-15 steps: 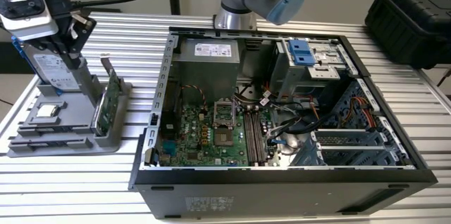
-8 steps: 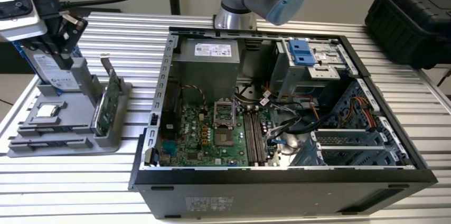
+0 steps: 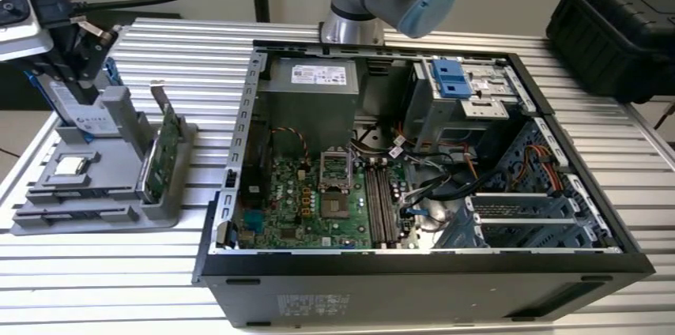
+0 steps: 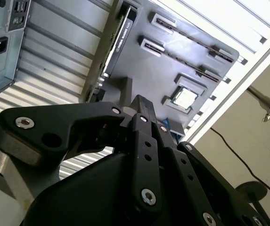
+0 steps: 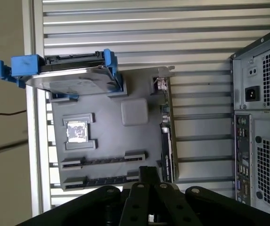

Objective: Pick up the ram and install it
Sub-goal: 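Reach for the ram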

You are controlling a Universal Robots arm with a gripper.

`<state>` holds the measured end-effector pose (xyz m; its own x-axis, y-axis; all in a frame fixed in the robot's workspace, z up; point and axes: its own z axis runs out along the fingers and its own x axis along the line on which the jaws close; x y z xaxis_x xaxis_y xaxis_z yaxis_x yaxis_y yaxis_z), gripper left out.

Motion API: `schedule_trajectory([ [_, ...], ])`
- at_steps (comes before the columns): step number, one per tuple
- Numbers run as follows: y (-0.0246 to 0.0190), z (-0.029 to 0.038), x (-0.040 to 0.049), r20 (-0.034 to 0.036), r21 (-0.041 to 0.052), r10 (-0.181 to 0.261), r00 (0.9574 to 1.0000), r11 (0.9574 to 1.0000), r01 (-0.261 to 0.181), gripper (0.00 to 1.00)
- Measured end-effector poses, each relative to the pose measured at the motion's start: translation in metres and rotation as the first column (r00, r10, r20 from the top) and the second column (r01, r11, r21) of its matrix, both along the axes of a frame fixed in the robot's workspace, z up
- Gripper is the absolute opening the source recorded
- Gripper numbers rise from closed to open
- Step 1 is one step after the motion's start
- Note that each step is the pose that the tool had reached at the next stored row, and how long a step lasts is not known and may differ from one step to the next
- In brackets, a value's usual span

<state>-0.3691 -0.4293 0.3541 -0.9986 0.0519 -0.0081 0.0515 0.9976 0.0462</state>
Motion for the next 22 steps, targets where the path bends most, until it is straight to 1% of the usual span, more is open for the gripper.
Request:
schedule_trajectory([
  [7, 0.0, -0.0005, -0.0082, -0.0001, 0.0, 0.0, 1.0, 1.0, 0.0, 0.0],
  [22, 0.0, -0.0021, -0.0206, -0.0001, -0.0001, 0.0, 1.0, 1.0, 0.0, 0.0],
])
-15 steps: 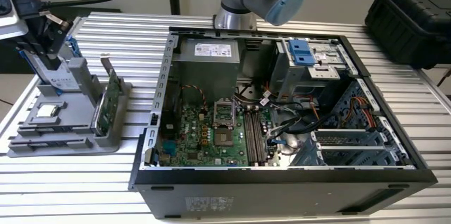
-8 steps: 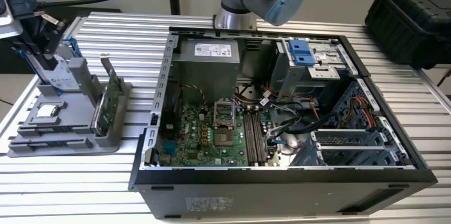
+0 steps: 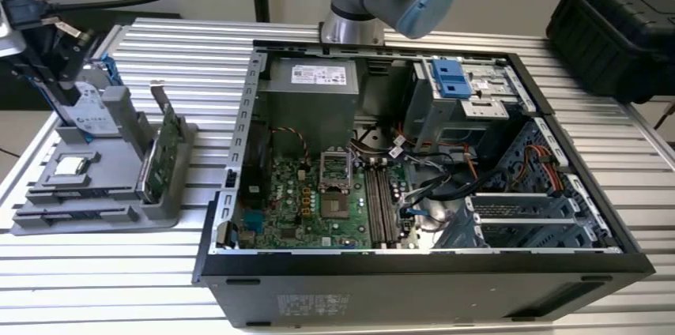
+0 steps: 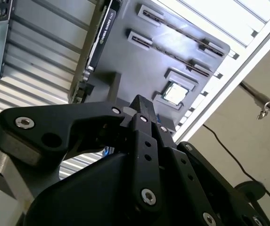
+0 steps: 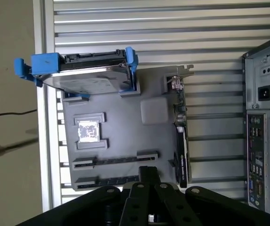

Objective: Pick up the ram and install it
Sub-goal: 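Reach for the ram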

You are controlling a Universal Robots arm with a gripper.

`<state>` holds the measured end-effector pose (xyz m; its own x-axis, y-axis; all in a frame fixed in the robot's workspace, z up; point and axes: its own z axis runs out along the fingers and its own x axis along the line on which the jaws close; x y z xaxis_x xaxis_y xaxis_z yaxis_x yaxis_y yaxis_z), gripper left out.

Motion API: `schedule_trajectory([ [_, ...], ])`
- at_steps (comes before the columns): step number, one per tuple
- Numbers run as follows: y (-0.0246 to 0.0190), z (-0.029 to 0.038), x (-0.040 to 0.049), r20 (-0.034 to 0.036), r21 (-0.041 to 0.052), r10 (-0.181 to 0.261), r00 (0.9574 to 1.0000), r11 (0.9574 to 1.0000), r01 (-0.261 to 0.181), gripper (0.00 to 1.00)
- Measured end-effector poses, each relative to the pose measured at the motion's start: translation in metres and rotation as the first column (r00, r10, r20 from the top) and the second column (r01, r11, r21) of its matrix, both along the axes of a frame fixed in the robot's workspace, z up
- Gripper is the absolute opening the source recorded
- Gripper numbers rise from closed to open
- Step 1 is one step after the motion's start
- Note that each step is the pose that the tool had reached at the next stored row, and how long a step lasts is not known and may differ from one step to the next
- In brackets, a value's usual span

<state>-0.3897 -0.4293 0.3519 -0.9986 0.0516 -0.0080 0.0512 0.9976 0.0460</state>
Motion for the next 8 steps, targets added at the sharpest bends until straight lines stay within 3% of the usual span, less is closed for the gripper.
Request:
schedule_trajectory([
  [8, -0.0002, -0.001, -0.0072, -0.0001, -0.0001, 0.0, 1.0, 1.0, 0.0, 0.0],
])
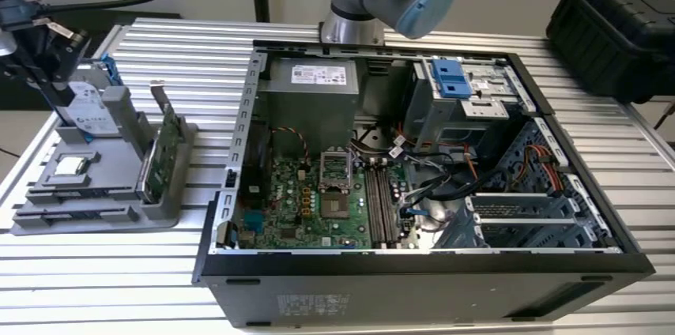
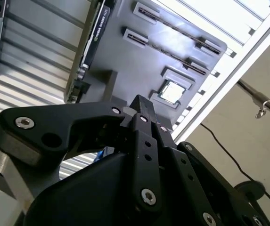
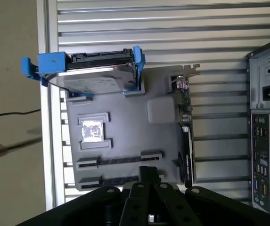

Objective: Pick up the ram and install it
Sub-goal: 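Reach for the ram, then pick up the ram and move it above insertion slot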

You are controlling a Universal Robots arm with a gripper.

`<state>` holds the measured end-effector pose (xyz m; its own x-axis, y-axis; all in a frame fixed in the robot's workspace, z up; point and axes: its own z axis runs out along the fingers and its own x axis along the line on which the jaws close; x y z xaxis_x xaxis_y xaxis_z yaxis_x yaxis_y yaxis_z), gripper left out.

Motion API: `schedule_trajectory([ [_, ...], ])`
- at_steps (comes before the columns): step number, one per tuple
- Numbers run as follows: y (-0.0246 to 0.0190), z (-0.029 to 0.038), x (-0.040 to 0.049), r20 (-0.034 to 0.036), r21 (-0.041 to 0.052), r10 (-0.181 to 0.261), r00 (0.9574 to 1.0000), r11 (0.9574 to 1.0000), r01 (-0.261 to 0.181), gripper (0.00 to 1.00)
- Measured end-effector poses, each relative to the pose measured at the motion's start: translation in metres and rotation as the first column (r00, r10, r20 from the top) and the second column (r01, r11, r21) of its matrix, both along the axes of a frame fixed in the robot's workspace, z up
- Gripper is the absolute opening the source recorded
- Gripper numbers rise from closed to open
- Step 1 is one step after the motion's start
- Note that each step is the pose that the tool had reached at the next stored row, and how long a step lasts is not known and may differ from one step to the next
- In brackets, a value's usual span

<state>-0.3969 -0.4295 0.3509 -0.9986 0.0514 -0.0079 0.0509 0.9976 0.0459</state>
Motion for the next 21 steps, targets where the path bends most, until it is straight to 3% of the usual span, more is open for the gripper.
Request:
schedule_trajectory([
  [15, -0.0011, -0.0018, -0.0139, 0.0, 0.0001, 0.001, 1.0, 1.0, -0.001, 0.0],
  [21, -0.001, -0.0018, -0.0143, -0.0015, -0.0006, 0.001, 1.0, 1.0, -0.001, 0.0],
])
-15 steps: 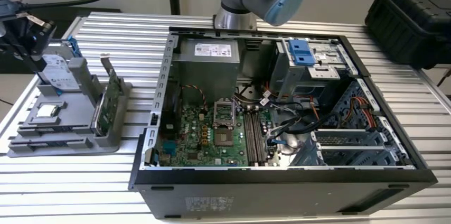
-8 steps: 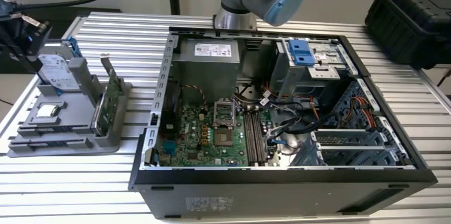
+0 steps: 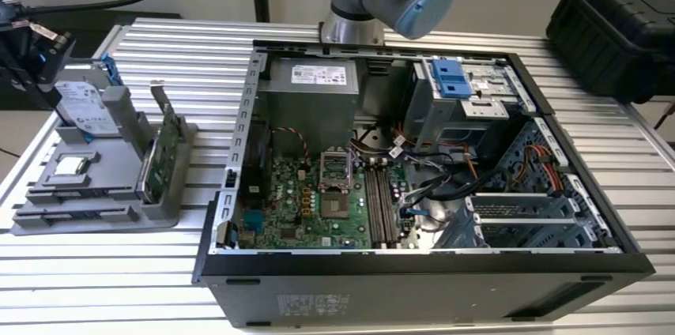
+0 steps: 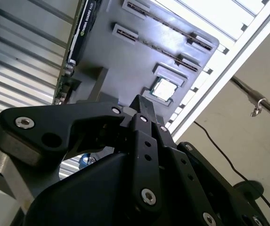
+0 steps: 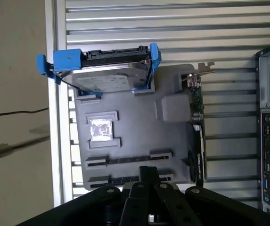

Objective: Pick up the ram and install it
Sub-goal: 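Pick up the ram and move it above insertion slot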

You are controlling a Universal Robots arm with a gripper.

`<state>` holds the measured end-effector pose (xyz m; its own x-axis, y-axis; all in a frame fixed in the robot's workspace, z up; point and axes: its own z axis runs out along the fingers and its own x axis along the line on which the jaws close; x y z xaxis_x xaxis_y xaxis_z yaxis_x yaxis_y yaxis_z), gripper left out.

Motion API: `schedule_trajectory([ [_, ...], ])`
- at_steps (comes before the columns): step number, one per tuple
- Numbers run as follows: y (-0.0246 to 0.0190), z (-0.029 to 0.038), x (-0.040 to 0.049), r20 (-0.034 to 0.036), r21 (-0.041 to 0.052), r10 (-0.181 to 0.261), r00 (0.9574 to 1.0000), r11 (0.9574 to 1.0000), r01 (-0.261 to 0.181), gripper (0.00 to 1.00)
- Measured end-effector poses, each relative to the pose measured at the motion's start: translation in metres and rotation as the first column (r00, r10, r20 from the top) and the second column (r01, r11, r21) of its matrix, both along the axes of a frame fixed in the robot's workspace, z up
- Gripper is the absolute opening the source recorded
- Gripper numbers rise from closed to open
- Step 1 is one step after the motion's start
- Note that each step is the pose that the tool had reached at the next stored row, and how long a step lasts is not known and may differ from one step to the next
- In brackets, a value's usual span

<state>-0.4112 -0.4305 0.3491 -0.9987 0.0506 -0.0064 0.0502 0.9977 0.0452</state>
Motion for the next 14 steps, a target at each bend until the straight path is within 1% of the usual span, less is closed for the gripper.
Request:
schedule_trajectory([
  [10, 0.0, 0.0, 0.0, -0.0004, 0.0001, 0.0, 1.0, 1.0, 0.0, 0.0],
  [11, 0.0, 0.0, 0.0, -0.0004, 0.0, 0.0, 1.0, 1.0, 0.0, 1.0],
  [14, 0.0, -0.0001, 0.0, -0.0005, 0.0001, 0.0, 1.0, 1.0, 0.0, 1.0],
])
